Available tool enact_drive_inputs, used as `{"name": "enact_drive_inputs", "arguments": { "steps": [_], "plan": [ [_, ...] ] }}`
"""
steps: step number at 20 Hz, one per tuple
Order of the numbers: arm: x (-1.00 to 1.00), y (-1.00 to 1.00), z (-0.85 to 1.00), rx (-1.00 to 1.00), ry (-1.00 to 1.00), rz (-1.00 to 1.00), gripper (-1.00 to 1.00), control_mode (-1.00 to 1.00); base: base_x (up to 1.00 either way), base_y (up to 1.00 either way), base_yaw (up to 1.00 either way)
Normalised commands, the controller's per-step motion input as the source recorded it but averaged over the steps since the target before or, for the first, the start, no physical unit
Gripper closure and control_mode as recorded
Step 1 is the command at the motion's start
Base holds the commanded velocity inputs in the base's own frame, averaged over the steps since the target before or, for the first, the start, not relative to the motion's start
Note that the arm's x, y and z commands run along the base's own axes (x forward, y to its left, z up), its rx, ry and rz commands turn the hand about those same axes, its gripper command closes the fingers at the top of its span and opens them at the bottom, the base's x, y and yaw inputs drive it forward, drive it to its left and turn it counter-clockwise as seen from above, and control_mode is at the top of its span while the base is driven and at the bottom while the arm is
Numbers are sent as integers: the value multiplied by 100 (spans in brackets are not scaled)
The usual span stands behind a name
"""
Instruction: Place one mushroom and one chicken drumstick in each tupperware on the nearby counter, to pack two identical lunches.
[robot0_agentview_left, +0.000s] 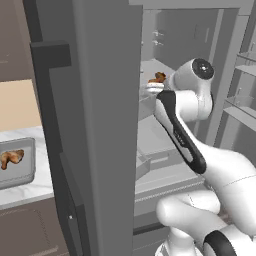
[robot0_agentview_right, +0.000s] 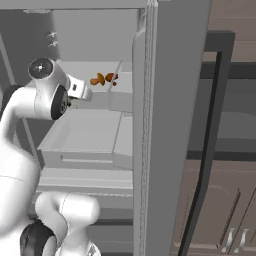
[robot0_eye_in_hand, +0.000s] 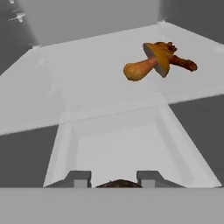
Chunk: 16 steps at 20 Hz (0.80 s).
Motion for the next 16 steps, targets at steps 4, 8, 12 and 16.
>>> {"name": "enact_drive_inputs", "arguments": {
  "steps": [4,8,12,16],
  "plan": [
    [-63,-17,0,0,-2,24,100,-100,0,0,0],
    [-65,-4,0,0,-1,12,100,-100,0,0,0],
    [-15,0,0,0,0,1,100,100,-45,0,1],
    [0,0,0,0,0,0,100,100,-72,0,0]
  ]
}}
